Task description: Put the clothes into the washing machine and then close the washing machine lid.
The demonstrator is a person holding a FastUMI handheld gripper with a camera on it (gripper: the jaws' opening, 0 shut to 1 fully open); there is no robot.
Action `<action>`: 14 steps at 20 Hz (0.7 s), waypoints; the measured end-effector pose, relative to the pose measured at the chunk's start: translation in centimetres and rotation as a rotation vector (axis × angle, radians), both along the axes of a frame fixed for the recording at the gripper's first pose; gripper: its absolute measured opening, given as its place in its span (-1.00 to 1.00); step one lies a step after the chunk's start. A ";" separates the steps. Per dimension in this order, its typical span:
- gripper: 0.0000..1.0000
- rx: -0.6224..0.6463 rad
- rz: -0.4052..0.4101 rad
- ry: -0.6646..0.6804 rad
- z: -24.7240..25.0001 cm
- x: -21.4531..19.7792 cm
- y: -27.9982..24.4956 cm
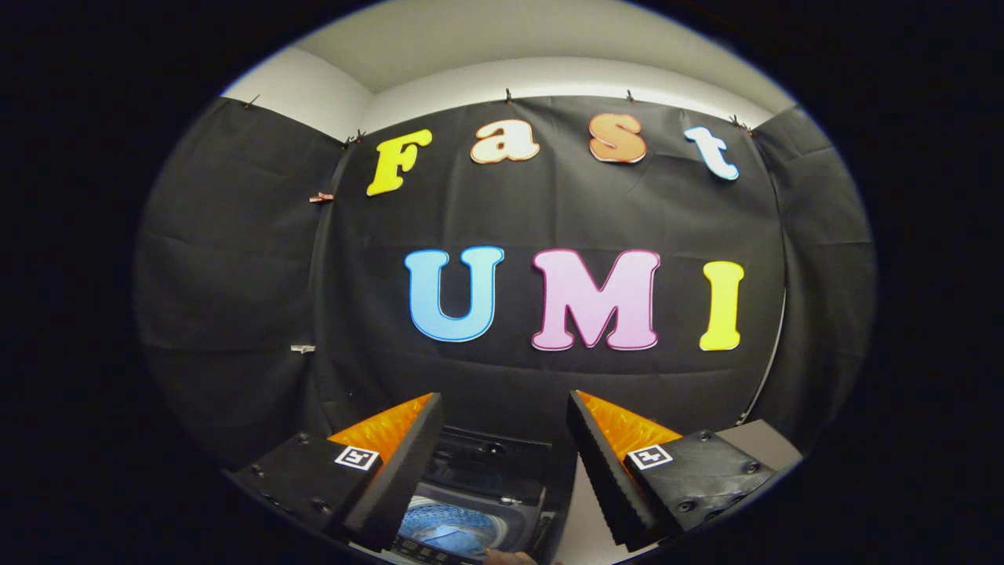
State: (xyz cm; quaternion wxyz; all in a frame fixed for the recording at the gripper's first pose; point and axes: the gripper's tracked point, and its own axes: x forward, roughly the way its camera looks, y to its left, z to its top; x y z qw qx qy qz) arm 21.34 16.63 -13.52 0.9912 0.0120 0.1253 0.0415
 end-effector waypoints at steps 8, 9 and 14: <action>0.99 -0.008 0.002 0.155 -10.7 11.5 4.4; 0.99 -0.005 -0.002 0.170 -12.0 12.7 4.5; 1.00 0.007 -0.028 0.294 -19.5 16.9 4.3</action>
